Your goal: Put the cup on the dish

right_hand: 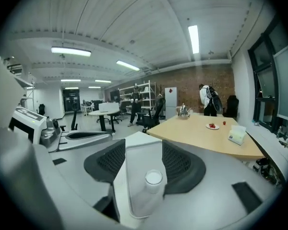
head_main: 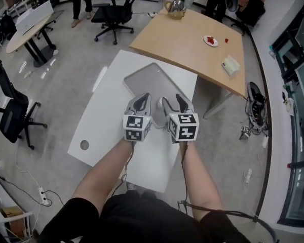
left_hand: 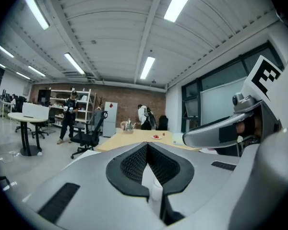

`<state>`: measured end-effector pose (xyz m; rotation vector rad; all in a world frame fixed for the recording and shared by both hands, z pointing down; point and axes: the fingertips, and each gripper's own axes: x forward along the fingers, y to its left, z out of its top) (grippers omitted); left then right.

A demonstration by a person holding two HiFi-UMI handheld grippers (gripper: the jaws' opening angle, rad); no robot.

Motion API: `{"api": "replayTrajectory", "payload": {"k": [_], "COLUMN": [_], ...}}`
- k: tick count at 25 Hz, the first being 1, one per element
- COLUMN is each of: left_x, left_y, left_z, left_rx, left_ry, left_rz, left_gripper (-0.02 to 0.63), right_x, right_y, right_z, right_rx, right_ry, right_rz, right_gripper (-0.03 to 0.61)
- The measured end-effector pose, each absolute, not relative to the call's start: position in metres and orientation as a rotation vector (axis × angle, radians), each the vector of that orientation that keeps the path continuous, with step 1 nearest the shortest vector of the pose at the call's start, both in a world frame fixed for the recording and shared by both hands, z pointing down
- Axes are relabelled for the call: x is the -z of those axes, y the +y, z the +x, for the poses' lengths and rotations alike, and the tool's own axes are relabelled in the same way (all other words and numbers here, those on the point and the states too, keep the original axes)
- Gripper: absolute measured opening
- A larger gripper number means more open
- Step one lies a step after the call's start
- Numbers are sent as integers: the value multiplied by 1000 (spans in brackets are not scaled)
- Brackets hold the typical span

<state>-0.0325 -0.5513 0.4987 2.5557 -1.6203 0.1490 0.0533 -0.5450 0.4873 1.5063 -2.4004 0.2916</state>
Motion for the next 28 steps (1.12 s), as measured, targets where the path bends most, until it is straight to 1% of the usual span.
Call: {"api": "replayTrajectory", "payload": {"k": [2,3,4,6,8,11,16,22,28], "left_x": [-468,-455,-444,-421,-397,-372,-348,-343,-346], "left_y": [-531,-520,-509,-488,-468,-442,-415,-398,-391], "left_z": [-29,-27,-25,-23,-19,-10,2,15,6], "left_rx": [-147,-145,-139,-114,-80,-35,20,-4,21], "left_ry": [-1622,-1622,-1621,-1624,-1628,-1598,-1540,-1497,-1492], "left_rz": [2576,2584,2590,2612,2642,2696,2724,2727,2704], "left_gripper": [6,8,6,8,8,8,6,6,6], "right_x": [-453,-436,-420,-390,-363,-339,-328,-323,-325], "right_y": [-522,-509,-496,-469,-446,-418,-398,-388,-381], "right_z": [60,65,69,74,76,77,78,73,62], "right_rx": [-262,-241,-219,-185,-140,-69,-48,-60,-63], "right_ry": [-2431,-2436,-2440,-2462,-2486,-2502,-2507,-2498,-2528], "right_rz": [1564,1609,1655,1729,1777,1810,1826,1830,1837], "right_gripper": [230,175,101,53,32,14,12,11,11]}}
